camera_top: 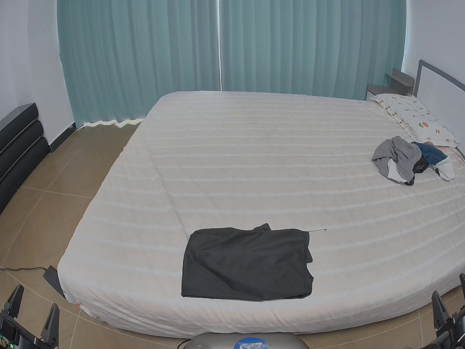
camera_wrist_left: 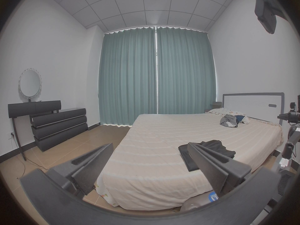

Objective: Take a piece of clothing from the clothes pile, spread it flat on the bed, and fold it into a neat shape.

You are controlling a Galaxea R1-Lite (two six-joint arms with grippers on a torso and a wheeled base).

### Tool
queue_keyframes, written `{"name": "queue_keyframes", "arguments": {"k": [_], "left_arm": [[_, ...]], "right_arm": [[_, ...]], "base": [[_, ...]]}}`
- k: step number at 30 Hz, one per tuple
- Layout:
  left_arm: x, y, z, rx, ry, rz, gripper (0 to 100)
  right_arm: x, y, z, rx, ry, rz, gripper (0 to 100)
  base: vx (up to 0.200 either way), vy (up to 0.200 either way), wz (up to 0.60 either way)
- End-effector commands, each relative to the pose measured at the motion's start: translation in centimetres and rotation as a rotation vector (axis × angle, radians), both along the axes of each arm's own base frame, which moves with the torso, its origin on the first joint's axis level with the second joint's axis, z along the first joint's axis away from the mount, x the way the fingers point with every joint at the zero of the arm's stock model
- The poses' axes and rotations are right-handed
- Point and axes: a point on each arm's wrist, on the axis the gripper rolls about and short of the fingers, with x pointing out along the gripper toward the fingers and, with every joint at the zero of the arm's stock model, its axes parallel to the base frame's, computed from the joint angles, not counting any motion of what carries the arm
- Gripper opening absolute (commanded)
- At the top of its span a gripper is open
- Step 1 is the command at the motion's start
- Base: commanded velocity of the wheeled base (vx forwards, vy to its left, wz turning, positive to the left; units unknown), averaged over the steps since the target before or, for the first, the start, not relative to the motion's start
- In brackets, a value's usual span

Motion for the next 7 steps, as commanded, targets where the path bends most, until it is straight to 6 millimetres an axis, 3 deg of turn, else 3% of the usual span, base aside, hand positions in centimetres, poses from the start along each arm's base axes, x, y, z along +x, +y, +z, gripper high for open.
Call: {"name": "queue_keyframes", "arguments": {"k": [1, 7], "left_arm": [[0.04, 0.00, -0.46, 0.000, 0.005, -0.002, 100], [0.04, 0.00, -0.46, 0.000, 0.005, -0.002, 100]], "right_arm": [[0.03, -0.01, -0.51, 0.000, 0.004, 0.003, 100], [0.03, 0.00, -0.51, 0.002, 0.003, 0.004, 100]], "base": [[0.000, 0.000, 0.00], [0.000, 0.000, 0.00]]}}
